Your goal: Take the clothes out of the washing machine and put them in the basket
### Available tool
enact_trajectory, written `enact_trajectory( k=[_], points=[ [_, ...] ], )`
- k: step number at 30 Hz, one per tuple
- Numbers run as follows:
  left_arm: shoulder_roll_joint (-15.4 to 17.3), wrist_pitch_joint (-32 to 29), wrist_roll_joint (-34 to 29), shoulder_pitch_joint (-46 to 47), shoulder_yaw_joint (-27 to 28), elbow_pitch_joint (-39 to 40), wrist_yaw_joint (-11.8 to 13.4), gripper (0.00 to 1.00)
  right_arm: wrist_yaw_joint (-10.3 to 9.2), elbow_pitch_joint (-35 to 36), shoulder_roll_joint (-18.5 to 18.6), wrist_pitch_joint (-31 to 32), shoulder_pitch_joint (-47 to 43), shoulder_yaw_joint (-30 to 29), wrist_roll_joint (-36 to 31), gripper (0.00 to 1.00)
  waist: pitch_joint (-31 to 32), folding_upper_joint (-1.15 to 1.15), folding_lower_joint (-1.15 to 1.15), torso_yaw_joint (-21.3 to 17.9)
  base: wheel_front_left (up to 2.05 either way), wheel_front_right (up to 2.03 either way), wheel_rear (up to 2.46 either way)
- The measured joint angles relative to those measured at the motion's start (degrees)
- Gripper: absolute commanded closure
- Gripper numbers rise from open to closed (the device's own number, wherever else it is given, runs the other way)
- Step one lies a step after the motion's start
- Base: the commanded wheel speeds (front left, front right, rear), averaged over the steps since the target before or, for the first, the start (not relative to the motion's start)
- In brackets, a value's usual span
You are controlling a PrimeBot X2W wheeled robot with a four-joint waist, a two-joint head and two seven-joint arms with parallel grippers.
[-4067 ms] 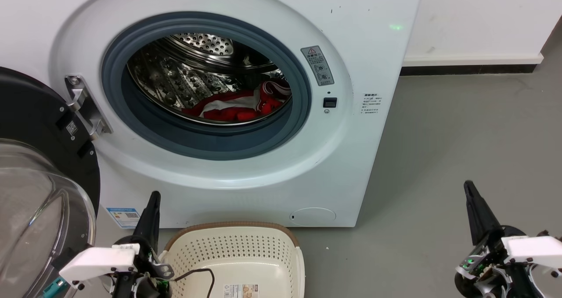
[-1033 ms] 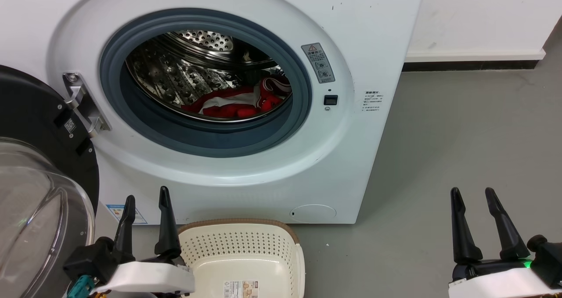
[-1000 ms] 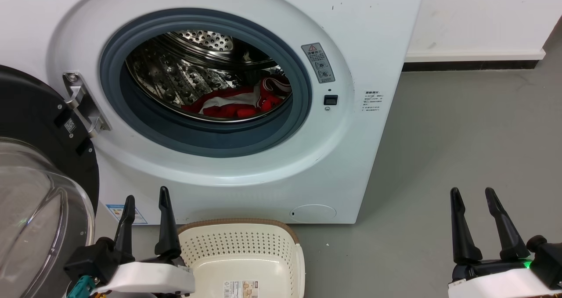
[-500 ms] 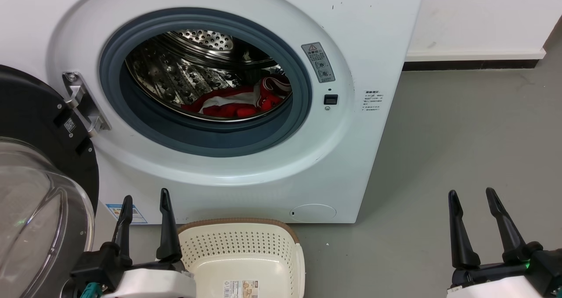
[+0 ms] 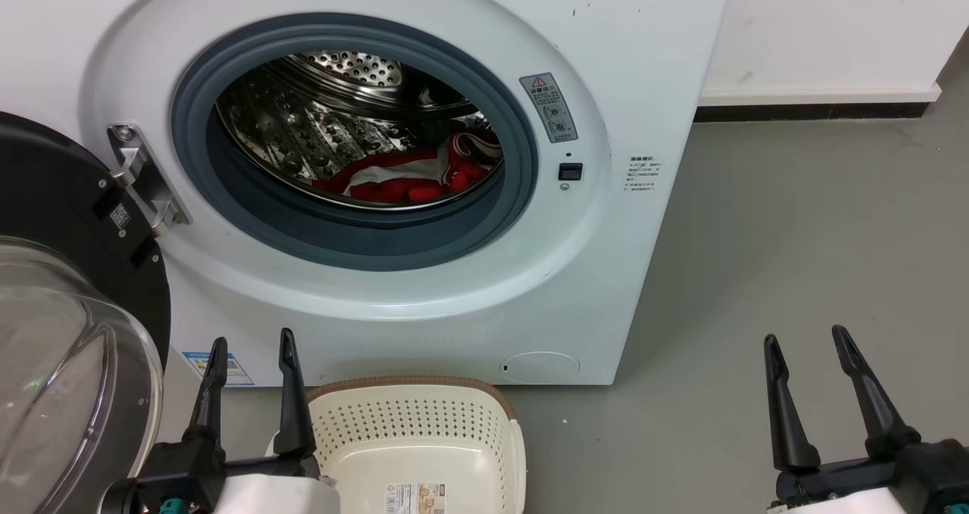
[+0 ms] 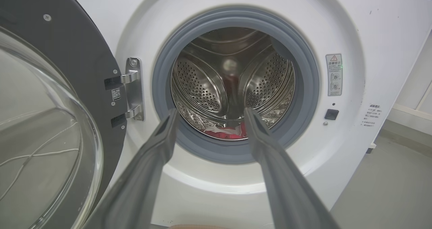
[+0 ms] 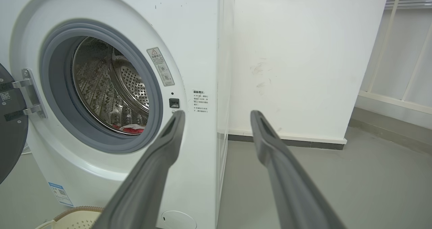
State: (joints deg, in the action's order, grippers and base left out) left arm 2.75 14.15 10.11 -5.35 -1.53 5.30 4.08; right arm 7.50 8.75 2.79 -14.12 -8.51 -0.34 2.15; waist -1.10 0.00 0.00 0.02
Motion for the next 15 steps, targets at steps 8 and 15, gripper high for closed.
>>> enact_trajectory(
  k=[8, 15],
  points=[
    [0.0, 0.8, -2.0, -0.6, 0.0, 0.2, -0.2, 0.00, 0.00, 0.3, 0.0, -0.8, -0.7, 0.3, -2.8, 0.00, 0.1, 0.00, 0.00, 0.0, 0.00, 0.00, 0.00],
    [0.0, 0.9, -1.7, -0.9, 0.3, -0.6, -0.8, 0.00, 0.01, 0.1, 0.0, -1.0, -0.9, 0.5, -1.7, 0.00, 0.3, 0.00, 0.00, -0.1, 0.00, 0.00, 0.00]
  ],
)
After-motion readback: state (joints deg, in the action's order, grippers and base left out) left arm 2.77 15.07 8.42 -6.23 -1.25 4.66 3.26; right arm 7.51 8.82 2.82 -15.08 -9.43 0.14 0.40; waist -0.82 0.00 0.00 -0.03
